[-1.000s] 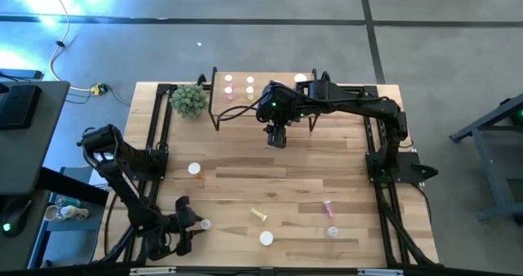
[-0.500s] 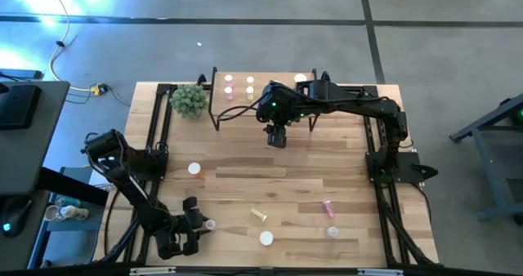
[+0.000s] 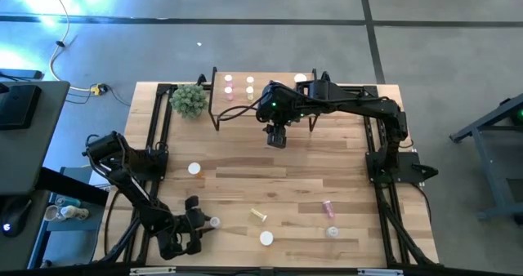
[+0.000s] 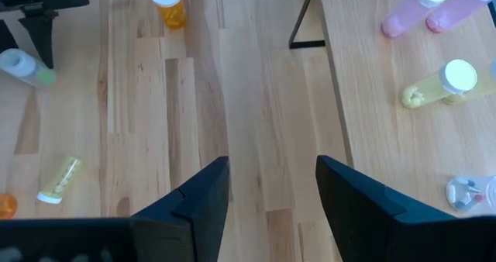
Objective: Pick and place medicine bottles onto shelf by color
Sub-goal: Put the left transparent pill bottle aligned with the other transparent pill bottle on the shelf
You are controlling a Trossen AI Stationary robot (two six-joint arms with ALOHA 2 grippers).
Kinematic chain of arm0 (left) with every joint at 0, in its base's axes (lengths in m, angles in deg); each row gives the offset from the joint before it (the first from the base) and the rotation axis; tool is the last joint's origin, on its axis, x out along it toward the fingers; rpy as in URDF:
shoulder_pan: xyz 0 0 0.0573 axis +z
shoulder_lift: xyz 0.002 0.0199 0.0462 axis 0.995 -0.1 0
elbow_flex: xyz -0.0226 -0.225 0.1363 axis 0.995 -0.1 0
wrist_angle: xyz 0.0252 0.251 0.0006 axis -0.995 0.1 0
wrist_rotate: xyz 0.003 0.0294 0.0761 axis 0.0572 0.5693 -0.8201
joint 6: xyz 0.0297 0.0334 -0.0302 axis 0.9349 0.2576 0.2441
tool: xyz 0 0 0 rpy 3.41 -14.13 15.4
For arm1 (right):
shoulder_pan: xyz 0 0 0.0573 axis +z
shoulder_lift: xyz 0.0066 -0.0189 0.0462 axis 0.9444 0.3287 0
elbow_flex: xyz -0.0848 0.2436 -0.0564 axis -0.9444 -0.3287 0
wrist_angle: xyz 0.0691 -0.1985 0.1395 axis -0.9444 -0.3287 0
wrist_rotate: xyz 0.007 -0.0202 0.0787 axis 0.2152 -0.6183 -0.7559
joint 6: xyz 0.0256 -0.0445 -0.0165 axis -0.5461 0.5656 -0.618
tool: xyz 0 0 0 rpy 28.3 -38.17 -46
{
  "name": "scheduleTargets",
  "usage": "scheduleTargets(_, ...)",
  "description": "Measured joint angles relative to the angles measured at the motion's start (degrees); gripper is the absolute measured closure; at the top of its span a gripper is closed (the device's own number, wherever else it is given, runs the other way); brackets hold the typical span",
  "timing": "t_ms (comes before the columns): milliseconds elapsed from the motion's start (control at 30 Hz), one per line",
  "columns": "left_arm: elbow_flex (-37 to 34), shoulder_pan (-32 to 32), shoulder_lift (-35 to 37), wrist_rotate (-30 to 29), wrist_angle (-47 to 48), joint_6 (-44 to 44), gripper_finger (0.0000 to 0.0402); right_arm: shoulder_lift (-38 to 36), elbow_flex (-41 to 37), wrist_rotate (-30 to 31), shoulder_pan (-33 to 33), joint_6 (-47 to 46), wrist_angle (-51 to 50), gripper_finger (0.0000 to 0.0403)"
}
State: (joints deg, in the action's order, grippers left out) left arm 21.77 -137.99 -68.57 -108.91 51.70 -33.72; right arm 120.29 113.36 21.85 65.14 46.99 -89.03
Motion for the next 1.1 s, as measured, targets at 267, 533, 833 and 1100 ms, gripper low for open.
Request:
scheduleTargets(267,0.0,0.0,0.0,-0.1,-0.5,0.2,0.0287,0.0,0.0,0.0,0.0,-1.6,-0.9,0.0217)
scheduleTargets(533,0.0,0.6,0.0,4.3,-0.5,0.2,0.0289,0.0,0.0,0.0,1.4,-2.8,-2.2,0.0217)
scheduleTargets(833,0.1,2.4,0.2,8.9,-0.7,-1.8,0.0252,0.0,0.0,0.0,2.5,-2.3,-2.2,0.0217)
scheduleTargets(1100,0.1,2.4,0.2,9.2,-1.0,-2.8,0.0180,0.0,0.0,0.0,2.4,-2.3,-2.8,0.0217)
